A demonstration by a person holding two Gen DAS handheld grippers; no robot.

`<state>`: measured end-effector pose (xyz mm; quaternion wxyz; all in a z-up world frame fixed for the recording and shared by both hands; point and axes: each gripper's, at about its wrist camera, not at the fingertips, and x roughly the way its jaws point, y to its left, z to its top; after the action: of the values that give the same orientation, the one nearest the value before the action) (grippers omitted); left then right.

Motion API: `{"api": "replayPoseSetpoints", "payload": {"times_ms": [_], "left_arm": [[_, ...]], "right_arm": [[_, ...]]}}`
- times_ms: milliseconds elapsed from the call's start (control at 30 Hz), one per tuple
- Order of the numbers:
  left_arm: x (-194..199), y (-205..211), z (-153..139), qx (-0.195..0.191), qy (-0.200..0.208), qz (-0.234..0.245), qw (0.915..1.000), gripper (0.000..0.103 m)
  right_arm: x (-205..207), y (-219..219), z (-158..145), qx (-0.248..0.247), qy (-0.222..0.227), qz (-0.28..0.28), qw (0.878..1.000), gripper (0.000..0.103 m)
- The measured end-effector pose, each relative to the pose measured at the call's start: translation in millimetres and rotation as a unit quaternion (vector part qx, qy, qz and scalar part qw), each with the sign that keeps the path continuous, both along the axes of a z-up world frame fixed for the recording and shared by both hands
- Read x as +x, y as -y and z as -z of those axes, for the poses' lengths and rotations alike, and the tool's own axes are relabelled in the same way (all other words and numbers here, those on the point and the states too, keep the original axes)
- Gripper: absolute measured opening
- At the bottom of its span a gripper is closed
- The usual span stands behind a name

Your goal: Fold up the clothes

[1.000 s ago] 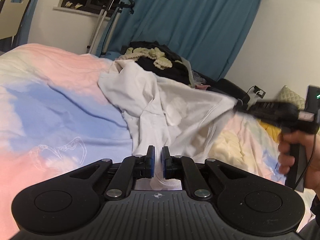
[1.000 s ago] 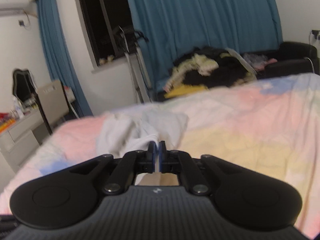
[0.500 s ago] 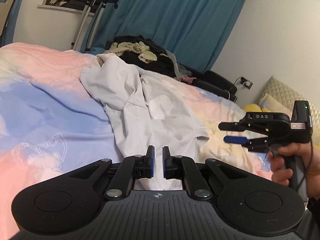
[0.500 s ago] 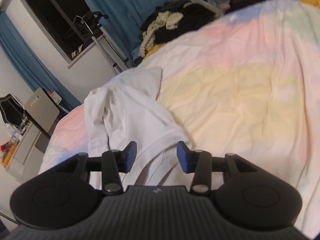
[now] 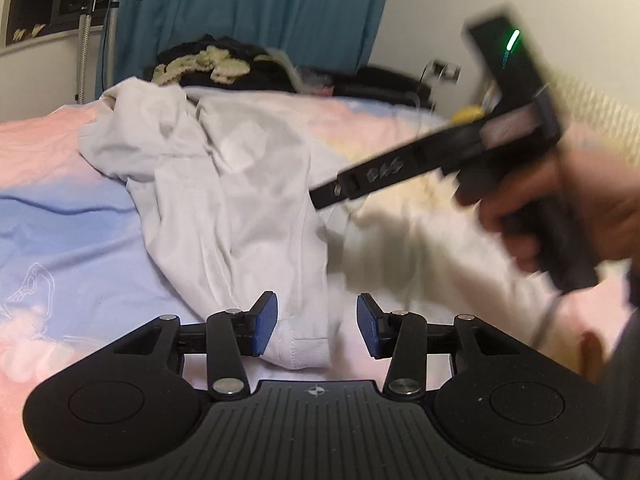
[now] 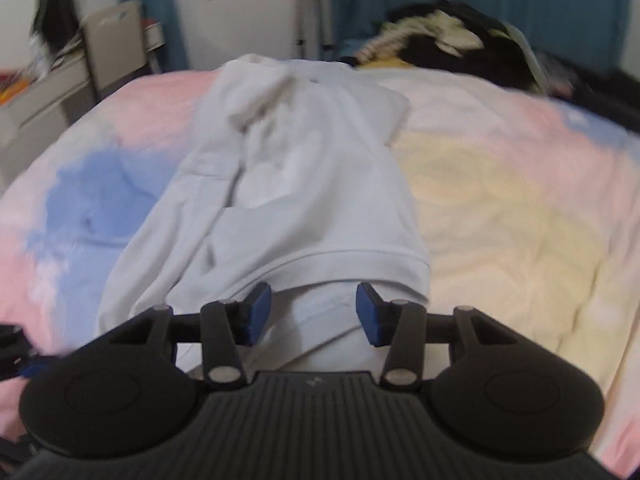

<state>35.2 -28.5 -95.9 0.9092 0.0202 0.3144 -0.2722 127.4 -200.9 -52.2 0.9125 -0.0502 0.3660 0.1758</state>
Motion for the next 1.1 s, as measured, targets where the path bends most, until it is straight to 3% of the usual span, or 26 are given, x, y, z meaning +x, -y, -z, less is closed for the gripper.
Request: {"api": "replayPoseSetpoints", "payload": {"times_ms": [67, 133, 167, 200, 267, 333, 433, 533, 600, 700, 833, 900, 1000, 1067, 1100], "left_arm": [[4, 7, 6, 0.022, 0.002, -0.005, 0.9997, 0.047], [7, 6, 9, 0.031, 0.006, -0.016, 0.9994, 0.024], [7, 2, 7, 0.023, 0.009, -0.024, 0.9994, 0.022], [8, -6, 2, 0.003, 0.014, -0.035, 0.9993, 0.017], [11, -28, -13, -0.074, 0.017, -0.059, 0.9953, 0.015], [13, -53, -28, -0.164, 0.016, -0.082, 0.9829, 0.014], [12, -90, -41, -0.290, 0.016, -0.094, 0.9523, 0.014], [13, -112, -42, -0.343, 0.007, -0.107, 0.9330, 0.014], [13, -118, -41, -0.355, 0.002, -0.115, 0.9277, 0.014], [12, -120, -43, -0.356, 0.004, -0.120, 0.9268, 0.014], [12, -114, -48, -0.335, 0.012, -0.124, 0.9339, 0.014], [12, -109, -49, -0.315, 0.017, -0.126, 0.9407, 0.014], [13, -103, -47, -0.280, 0.019, -0.124, 0.9517, 0.014], [14, -96, -43, -0.253, 0.015, -0.123, 0.9596, 0.014], [15, -93, -40, -0.239, 0.011, -0.123, 0.9632, 0.014]], "right_arm": [[-6, -2, -4, -0.009, 0.011, -0.009, 1.000, 0.060], [-7, 7, -7, 0.002, 0.012, -0.001, 1.000, 0.062], [-7, 13, -9, 0.011, 0.011, 0.005, 1.000, 0.062], [-6, 19, -11, 0.020, 0.012, 0.012, 1.000, 0.062], [-7, 29, -18, 0.035, 0.020, 0.020, 0.999, 0.063], [-10, 32, -25, 0.046, 0.036, 0.016, 0.998, 0.063], [-19, 19, -31, 0.052, 0.075, -0.023, 0.996, 0.065], [-27, -8, -33, 0.036, 0.114, -0.077, 0.990, 0.066], [-27, -25, -35, 0.009, 0.147, -0.088, 0.985, 0.066], [-14, -33, -31, -0.034, 0.166, -0.060, 0.984, 0.066], [8, -10, -14, -0.053, 0.144, 0.019, 0.988, 0.065], [17, 14, -7, -0.033, 0.115, 0.079, 0.990, 0.065], [25, 52, -5, 0.025, 0.087, 0.162, 0.983, 0.064], [27, 67, -6, 0.061, 0.075, 0.193, 0.976, 0.056], [27, 73, -5, 0.082, 0.070, 0.200, 0.974, 0.042]]}}
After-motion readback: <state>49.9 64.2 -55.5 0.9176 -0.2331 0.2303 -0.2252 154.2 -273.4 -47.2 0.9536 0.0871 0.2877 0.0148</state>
